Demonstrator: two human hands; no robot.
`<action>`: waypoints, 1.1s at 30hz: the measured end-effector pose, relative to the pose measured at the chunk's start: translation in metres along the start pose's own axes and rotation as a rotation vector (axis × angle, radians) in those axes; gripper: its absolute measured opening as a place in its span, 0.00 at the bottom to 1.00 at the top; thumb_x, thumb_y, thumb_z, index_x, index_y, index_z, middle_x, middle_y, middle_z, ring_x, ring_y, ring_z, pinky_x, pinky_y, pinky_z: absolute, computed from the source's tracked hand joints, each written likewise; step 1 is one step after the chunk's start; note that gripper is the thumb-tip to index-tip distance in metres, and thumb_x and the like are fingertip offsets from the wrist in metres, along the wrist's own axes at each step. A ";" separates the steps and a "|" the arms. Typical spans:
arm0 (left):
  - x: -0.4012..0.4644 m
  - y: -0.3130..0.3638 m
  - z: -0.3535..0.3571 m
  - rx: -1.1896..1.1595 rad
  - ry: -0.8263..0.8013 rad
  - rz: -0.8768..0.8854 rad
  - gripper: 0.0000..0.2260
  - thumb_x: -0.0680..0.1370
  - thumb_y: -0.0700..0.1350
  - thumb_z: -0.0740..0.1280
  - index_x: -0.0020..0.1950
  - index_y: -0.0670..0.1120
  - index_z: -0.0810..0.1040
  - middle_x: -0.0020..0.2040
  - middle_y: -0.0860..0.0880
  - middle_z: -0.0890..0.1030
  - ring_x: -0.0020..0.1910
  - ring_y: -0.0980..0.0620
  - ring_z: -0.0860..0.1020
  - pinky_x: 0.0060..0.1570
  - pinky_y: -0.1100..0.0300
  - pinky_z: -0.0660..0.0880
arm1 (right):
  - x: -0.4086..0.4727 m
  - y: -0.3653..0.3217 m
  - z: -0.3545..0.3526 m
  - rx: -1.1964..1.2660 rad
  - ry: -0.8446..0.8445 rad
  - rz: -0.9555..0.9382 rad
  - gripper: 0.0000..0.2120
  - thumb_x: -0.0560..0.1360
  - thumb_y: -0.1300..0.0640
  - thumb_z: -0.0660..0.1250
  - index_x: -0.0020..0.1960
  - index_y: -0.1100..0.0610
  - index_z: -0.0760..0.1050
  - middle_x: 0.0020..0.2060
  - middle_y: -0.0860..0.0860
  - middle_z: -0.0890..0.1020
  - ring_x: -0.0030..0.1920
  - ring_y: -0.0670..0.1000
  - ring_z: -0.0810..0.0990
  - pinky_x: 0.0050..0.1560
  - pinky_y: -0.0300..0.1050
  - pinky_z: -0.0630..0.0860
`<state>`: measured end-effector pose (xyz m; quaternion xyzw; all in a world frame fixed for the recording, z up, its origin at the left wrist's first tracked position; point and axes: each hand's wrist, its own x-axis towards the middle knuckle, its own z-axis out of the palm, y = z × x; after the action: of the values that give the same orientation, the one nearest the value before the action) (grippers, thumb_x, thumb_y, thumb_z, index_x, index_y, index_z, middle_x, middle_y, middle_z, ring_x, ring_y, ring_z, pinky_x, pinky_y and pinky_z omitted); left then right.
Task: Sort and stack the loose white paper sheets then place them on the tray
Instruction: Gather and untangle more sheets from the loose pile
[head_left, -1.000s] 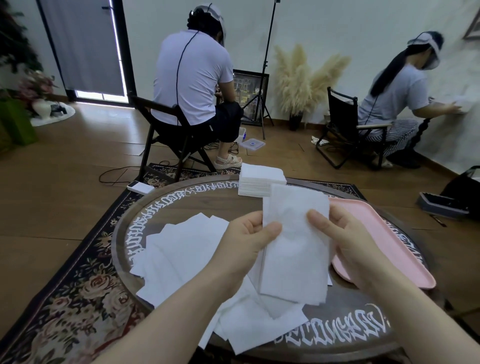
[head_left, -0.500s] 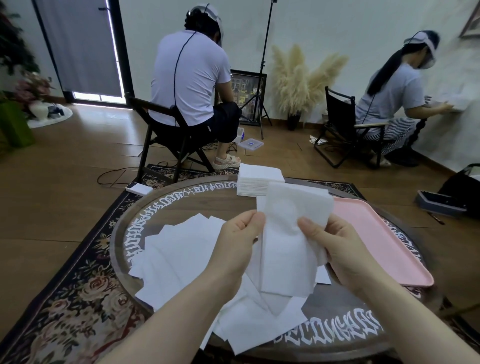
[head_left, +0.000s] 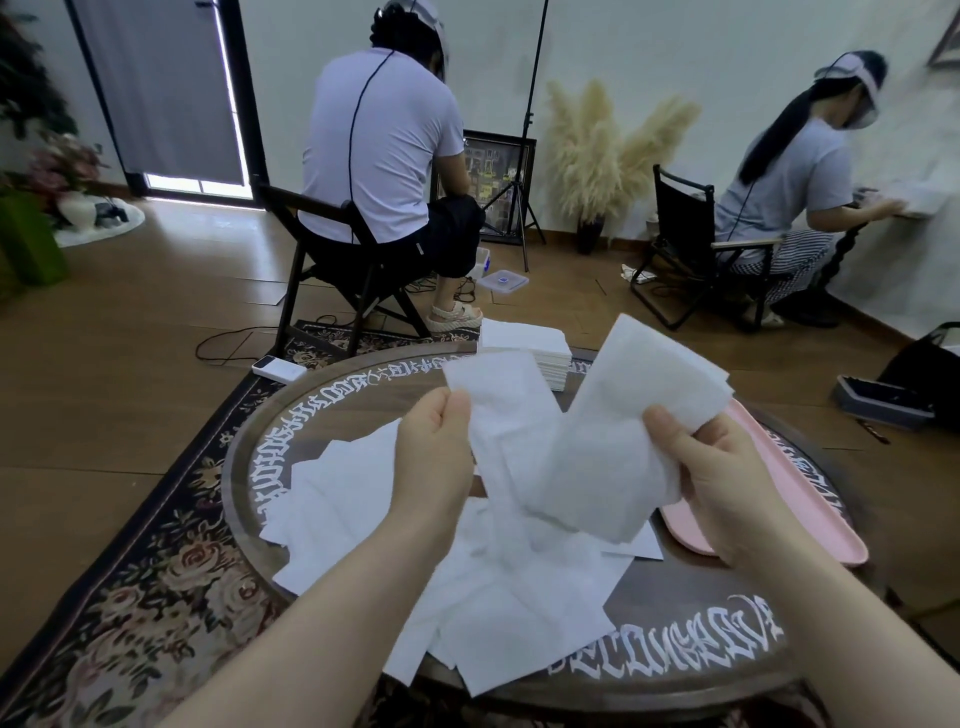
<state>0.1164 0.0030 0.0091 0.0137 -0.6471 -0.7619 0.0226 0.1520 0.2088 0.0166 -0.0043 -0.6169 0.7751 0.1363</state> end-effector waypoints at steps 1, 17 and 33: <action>0.006 0.002 -0.004 0.061 0.029 0.039 0.15 0.84 0.45 0.57 0.51 0.33 0.73 0.42 0.43 0.77 0.39 0.47 0.74 0.36 0.49 0.76 | -0.001 -0.004 0.000 0.019 -0.032 -0.015 0.12 0.71 0.59 0.66 0.52 0.60 0.79 0.44 0.52 0.87 0.43 0.50 0.87 0.38 0.39 0.81; -0.028 -0.006 0.010 0.146 -0.549 -0.231 0.08 0.72 0.44 0.73 0.48 0.41 0.83 0.39 0.49 0.84 0.33 0.54 0.81 0.28 0.65 0.74 | -0.008 -0.010 0.000 -0.251 -0.314 0.093 0.10 0.68 0.63 0.68 0.48 0.63 0.81 0.40 0.55 0.87 0.40 0.51 0.86 0.37 0.38 0.79; -0.022 -0.001 0.010 -0.160 -0.309 -0.158 0.06 0.80 0.45 0.66 0.53 0.48 0.82 0.49 0.47 0.86 0.44 0.51 0.83 0.40 0.58 0.79 | -0.009 0.003 0.004 -0.198 -0.173 0.115 0.15 0.70 0.54 0.69 0.54 0.59 0.81 0.47 0.56 0.87 0.45 0.54 0.86 0.40 0.43 0.82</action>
<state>0.1383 0.0139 0.0100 -0.0547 -0.5772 -0.8034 -0.1359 0.1595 0.2026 0.0132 0.0138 -0.6987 0.7144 0.0368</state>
